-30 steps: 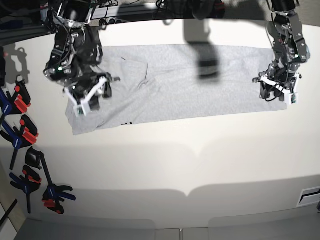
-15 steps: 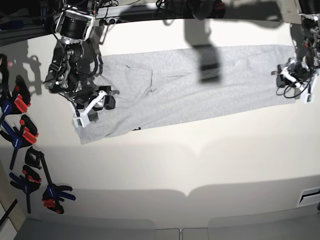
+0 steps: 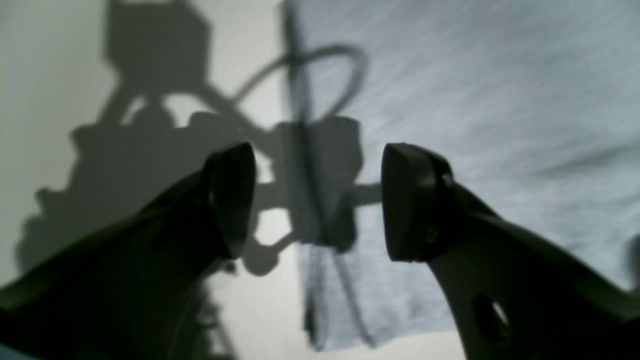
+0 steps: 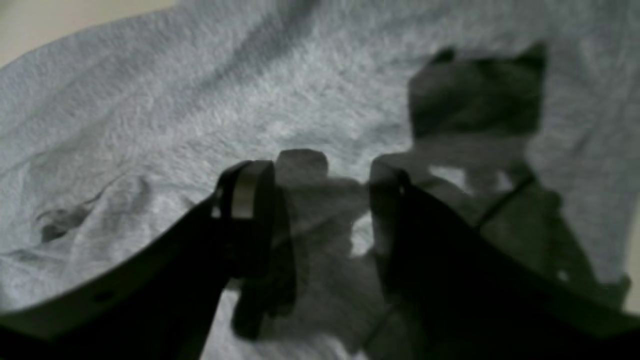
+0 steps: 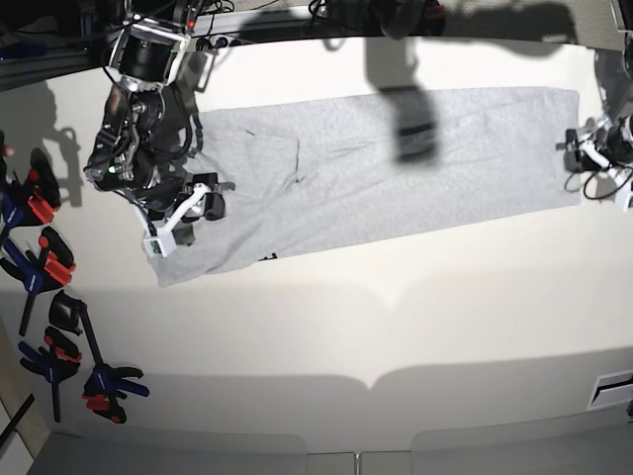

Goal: Fold the T-shirt properly
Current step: 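Release the strip end with the left gripper and raise it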

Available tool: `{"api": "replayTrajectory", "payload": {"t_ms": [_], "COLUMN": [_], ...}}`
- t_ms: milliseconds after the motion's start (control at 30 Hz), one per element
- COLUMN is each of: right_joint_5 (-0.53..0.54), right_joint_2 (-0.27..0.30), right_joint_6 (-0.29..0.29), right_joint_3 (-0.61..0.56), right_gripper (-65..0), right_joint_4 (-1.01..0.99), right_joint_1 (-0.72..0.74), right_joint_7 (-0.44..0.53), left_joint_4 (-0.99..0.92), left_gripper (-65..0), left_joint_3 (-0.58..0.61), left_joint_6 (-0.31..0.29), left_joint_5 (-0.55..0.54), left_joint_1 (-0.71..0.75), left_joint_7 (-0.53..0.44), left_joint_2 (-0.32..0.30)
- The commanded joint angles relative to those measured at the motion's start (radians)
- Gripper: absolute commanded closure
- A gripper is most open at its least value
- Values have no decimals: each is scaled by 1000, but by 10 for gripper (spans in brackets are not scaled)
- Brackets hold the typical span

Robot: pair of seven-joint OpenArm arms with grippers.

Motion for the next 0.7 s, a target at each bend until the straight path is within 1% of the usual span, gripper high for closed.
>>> {"api": "replayTrajectory", "payload": {"t_ms": [0,133,267,333,400,500,600,667], "right_joint_5": [20,19,20,20,19,20,20,20], "right_joint_2": [13,13,13,13,13,13,12,13], "right_joint_6": [5,7,7,7,7,7,7,6], "right_joint_3": [3,3,3,4,4,3,3,3], "right_gripper": [-290,-290,-290,-290,-290,-290,-290,-290], "right_joint_4": [41,119,178,198,213,227,232,232], "right_joint_1": [21,16,16,16,16,16,16,16], "right_joint_7": [17,-14,-57,-70,-72,-71,-71,-71], "left_joint_4": [14,0,-63,-115,-179,-267,-334,-364], "left_gripper": [-372,-372,-372,-372,-372,-372,-372,-372], "left_joint_3": [-7,-7,-7,-11,-29,-80,-134,-155], "left_joint_6": [-3,-8,-14,-59,-104,-156,-197,-204], "left_joint_5": [-19,-49,-60,-120,-207,-300,-333,-332], "left_joint_1": [-8,-8,-10,-10,-10,-10,-10,-8], "left_joint_7": [-18,-14,-14,-4,14,27,58,61], "left_joint_2": [-26,-26,-26,-27,-26,-26,-26,-26]}}
